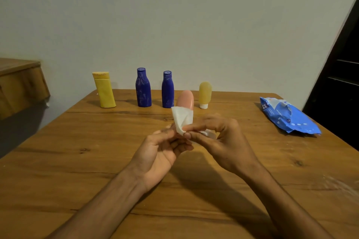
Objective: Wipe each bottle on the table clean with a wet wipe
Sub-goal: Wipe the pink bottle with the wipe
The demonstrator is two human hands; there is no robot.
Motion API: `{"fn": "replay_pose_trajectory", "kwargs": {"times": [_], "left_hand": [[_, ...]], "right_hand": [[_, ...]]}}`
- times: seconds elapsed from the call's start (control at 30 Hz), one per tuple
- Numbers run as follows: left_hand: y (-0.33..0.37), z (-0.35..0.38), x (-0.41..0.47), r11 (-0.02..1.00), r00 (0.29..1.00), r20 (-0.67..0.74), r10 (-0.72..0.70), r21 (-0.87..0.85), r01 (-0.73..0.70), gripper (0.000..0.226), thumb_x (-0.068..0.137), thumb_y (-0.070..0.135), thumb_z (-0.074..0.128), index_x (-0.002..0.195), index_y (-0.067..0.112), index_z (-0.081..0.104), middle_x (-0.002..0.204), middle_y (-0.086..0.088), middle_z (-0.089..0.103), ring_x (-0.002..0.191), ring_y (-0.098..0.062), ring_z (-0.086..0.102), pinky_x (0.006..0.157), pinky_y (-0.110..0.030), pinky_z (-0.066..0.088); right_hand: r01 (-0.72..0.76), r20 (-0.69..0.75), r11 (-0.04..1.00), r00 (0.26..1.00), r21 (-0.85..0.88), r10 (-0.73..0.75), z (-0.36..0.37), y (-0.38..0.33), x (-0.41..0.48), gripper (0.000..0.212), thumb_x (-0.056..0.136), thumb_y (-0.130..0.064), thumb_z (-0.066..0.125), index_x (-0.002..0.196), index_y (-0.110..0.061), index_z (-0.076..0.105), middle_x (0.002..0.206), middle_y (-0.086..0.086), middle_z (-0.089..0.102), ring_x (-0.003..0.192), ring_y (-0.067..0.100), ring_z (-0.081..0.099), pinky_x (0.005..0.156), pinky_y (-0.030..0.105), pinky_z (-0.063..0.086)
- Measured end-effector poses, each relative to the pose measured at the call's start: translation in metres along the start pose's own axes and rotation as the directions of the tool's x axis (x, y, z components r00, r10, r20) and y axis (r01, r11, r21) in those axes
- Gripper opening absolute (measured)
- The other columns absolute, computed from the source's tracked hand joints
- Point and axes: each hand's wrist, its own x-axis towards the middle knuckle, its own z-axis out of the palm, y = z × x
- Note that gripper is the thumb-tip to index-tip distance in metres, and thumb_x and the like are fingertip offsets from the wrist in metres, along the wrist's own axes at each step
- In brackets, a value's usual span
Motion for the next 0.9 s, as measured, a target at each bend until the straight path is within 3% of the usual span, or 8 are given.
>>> {"fn": "replay_pose_trajectory", "kwargs": {"times": [0.07,0.13,0.27,0.4,0.53,0.7,0.8,0.9], "left_hand": [[0.000,0.000,0.000,1.000,1.000,0.027,-0.013,0.008,0.013,0.039,0.082,0.009,0.062,0.120,-0.002,0.061,0.095,-0.018,0.066,0.081,-0.022,0.064,0.074,-0.033,0.055],[0.000,0.000,-0.001,0.999,0.997,0.075,-0.033,0.016,0.032,0.043,0.077,0.010,0.067,0.118,-0.001,0.062,0.094,-0.019,0.066,0.079,-0.024,0.064,0.072,-0.033,0.055],[0.001,-0.001,0.000,0.995,0.985,0.158,-0.067,0.078,0.056,0.047,0.081,0.012,0.061,0.125,-0.002,0.057,0.098,-0.021,0.064,0.082,-0.025,0.062,0.073,-0.032,0.055],[0.001,-0.004,0.001,0.971,0.975,0.213,-0.068,0.239,0.016,0.049,0.084,0.014,0.061,0.130,0.000,0.054,0.102,-0.022,0.064,0.084,-0.024,0.060,0.075,-0.030,0.055],[0.002,-0.005,-0.001,0.906,0.972,0.216,-0.097,0.423,-0.004,0.048,0.083,0.015,0.062,0.130,0.009,0.054,0.104,-0.018,0.068,0.085,-0.022,0.062,0.078,-0.028,0.055],[0.000,-0.001,-0.001,0.692,0.991,0.109,-0.076,0.721,-0.026,0.052,0.077,0.026,0.073,0.123,0.033,0.051,0.118,-0.001,0.069,0.108,-0.014,0.066,0.090,-0.029,0.054],[-0.004,0.001,-0.001,0.630,0.998,0.067,-0.010,0.775,-0.046,0.069,0.069,0.025,0.075,0.132,0.028,0.048,0.123,0.007,0.065,0.111,-0.004,0.062,0.096,-0.029,0.051],[-0.007,0.002,0.000,0.642,0.998,0.040,0.045,0.765,-0.060,0.063,0.066,0.026,0.077,0.125,0.027,0.054,0.117,0.006,0.069,0.106,-0.004,0.065,0.092,-0.028,0.052]], "right_hand": [[0.009,-0.061,0.999,0.998,0.032,-0.007,-0.002,0.001,0.000,0.018,0.079,-0.021,0.072,0.095,-0.030,0.071,0.095,-0.027,0.063,0.100,-0.008,0.055,0.077,0.008,0.045],[0.020,-0.133,0.998,0.991,0.057,-0.013,-0.004,0.003,0.000,0.017,0.080,-0.019,0.073,0.095,-0.026,0.073,0.096,-0.019,0.066,0.098,-0.007,0.056,0.075,0.005,0.042],[0.061,-0.243,0.998,0.969,0.034,-0.051,-0.007,0.002,0.000,0.019,0.081,-0.022,0.070,0.100,-0.024,0.071,0.098,-0.016,0.064,0.098,-0.005,0.055,0.075,0.002,0.040],[0.071,-0.348,0.994,0.937,0.082,-0.038,-0.010,0.003,0.002,0.021,0.083,-0.013,0.069,0.103,-0.019,0.069,0.097,-0.008,0.065,0.091,-0.008,0.056,0.067,0.002,0.040],[0.028,-0.417,0.994,0.909,0.108,0.020,-0.013,0.007,0.006,0.021,0.085,-0.019,0.067,0.104,-0.013,0.072,0.099,0.001,0.068,0.086,0.001,0.057,0.063,0.004,0.040],[-0.013,-0.395,0.995,0.917,0.101,0.052,-0.012,0.012,0.006,0.019,0.087,-0.018,0.064,0.106,-0.021,0.068,0.098,-0.006,0.064,0.094,0.001,0.058,0.073,0.009,0.045],[0.004,-0.358,1.000,0.934,0.022,0.004,-0.007,0.014,0.005,0.022,0.087,-0.014,0.064,0.107,-0.023,0.066,0.100,-0.005,0.059,0.098,0.005,0.057,0.077,0.012,0.048],[0.054,-0.284,0.994,0.956,-0.094,-0.078,-0.001,0.014,0.001,0.022,0.086,-0.016,0.063,0.107,-0.016,0.069,0.104,0.001,0.059,0.101,0.016,0.057,0.080,0.029,0.055]]}}
